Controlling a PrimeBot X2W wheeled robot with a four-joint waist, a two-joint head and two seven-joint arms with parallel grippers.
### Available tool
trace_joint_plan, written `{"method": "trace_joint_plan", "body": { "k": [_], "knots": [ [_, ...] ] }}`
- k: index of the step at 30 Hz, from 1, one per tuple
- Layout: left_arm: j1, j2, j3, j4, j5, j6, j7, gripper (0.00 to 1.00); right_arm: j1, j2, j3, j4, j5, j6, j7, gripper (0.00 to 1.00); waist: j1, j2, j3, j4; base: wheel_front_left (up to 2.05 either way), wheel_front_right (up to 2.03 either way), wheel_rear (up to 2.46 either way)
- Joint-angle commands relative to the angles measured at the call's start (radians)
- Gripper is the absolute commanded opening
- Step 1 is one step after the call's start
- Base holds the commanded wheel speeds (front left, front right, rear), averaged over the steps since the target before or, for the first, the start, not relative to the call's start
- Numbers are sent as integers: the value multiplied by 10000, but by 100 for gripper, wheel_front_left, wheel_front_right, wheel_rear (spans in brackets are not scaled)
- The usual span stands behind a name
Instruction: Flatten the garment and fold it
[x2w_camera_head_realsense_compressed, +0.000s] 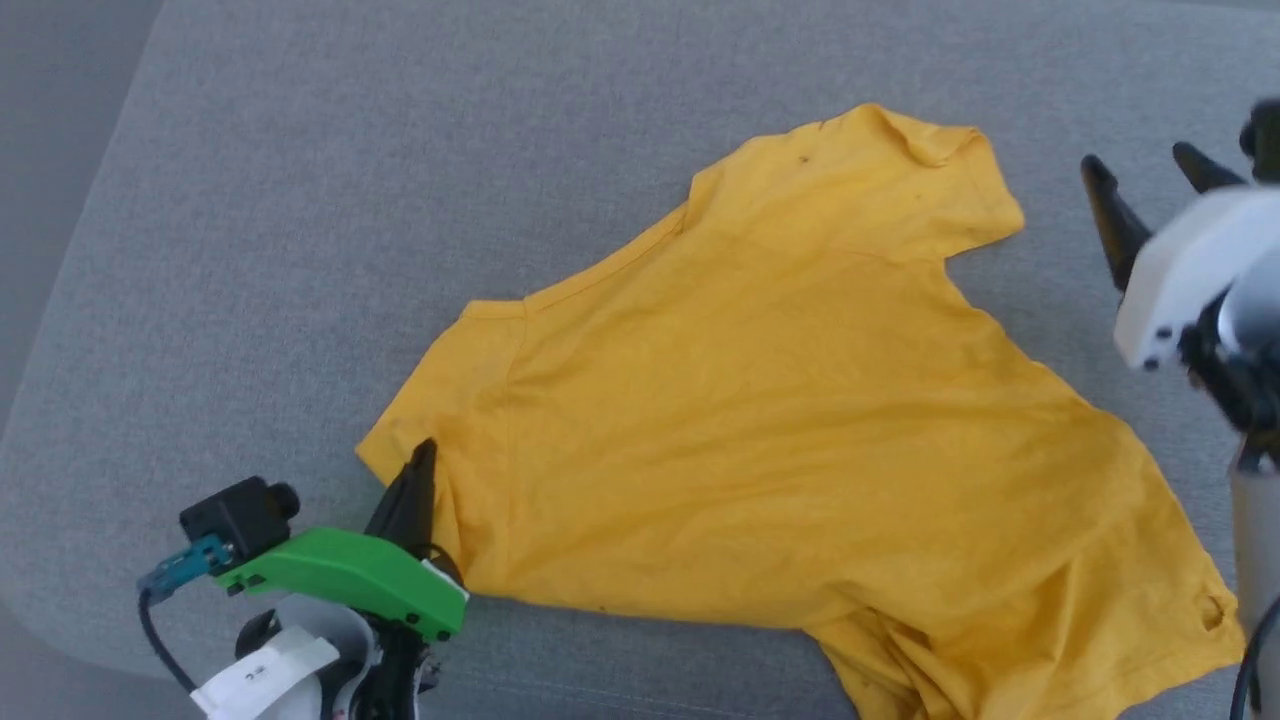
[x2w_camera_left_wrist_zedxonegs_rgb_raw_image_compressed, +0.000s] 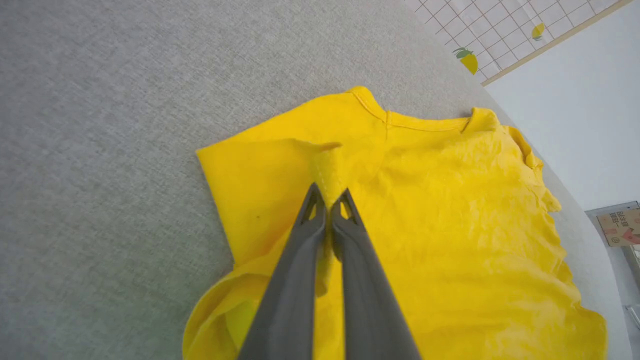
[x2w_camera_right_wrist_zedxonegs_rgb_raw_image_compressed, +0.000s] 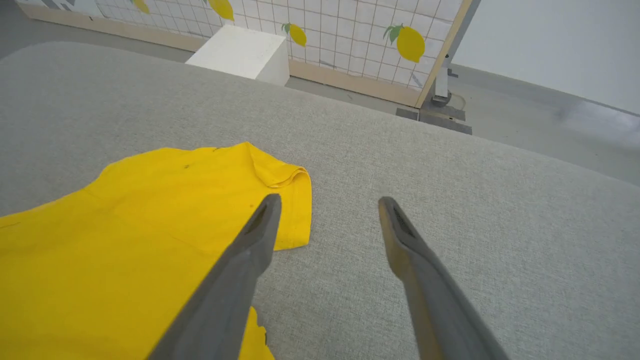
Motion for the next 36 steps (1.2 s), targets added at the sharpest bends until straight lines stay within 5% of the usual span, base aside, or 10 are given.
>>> {"method": "trace_joint_plan", "body": {
  "k": [1, 12, 31, 32, 34, 36],
  "knots": [
    [-218, -32, -100, 54, -23, -108, -71, 0, -442, -153, 92, 342, 51, -15, 446, 100, -1, 0, 485, 372, 0, 0, 0],
    [-634, -113, -727, 506, -305, -223, -379, 0, -1906, -977, 111, 2403, -296, -15, 2315, 100, -1, 0, 1269, 1423, 0, 0, 0],
    [-1098, -151, -1592, 1027, -742, -282, -690, 0, -2499, -1792, 637, 3507, -203, -15, 2195, 100, -1, 0, 2036, 2306, 0, 0, 0],
    [-1124, -152, -1625, 1077, -777, -284, -711, 0, -2500, -1781, 650, 3560, -126, -15, 2314, 90, -1, 0, 2049, 2324, 0, 0, 0],
    [-1164, -153, -1672, 1156, -813, -289, -744, 0, -2512, -1800, 701, 3601, -19, -15, 2470, 0, -1, 0, 2057, 2344, 0, 0, 0],
    [-1213, -154, -1700, 1250, -844, -278, -783, 0, -2504, -1904, 866, 3602, 81, -15, 2597, 0, -1, 0, 2046, 2342, 0, 0, 0]
  ]
}}
